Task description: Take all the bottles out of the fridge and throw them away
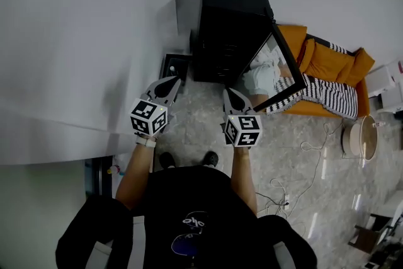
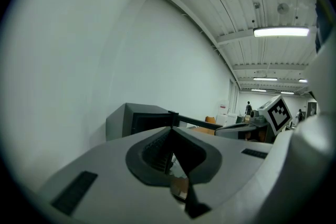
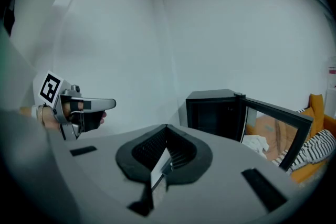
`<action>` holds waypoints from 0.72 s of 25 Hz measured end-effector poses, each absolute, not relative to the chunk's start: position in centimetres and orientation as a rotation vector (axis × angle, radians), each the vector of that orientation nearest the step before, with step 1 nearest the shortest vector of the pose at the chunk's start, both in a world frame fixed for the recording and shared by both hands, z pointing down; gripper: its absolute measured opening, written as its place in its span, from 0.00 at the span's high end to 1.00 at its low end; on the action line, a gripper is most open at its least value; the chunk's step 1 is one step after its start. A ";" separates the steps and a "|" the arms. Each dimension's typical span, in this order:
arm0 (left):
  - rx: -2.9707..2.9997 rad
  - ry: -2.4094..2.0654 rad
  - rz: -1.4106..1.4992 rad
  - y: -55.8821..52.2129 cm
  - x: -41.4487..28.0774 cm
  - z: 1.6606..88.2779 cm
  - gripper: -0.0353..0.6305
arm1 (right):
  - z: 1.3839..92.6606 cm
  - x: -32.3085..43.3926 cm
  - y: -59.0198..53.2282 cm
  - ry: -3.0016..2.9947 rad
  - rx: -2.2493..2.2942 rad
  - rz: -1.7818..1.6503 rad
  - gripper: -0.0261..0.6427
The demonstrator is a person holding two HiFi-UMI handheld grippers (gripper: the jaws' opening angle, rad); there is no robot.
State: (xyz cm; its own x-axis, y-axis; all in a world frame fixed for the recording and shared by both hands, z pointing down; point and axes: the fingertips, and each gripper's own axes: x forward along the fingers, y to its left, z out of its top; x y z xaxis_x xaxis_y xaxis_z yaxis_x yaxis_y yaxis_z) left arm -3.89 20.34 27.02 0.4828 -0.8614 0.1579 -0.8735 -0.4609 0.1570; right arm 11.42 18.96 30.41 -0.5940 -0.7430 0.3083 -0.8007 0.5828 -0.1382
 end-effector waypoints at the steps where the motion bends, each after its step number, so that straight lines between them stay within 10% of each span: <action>1: 2.512 -1.494 0.083 20.4 -4.0 27.1 0.94 | 30.5 11.2 18.9 -2.598 1.283 0.389 0.95; 18: 2.510 -1.517 0.117 20.7 -3.9 27.3 0.94 | 30.5 10.8 18.3 -2.638 1.243 0.385 0.95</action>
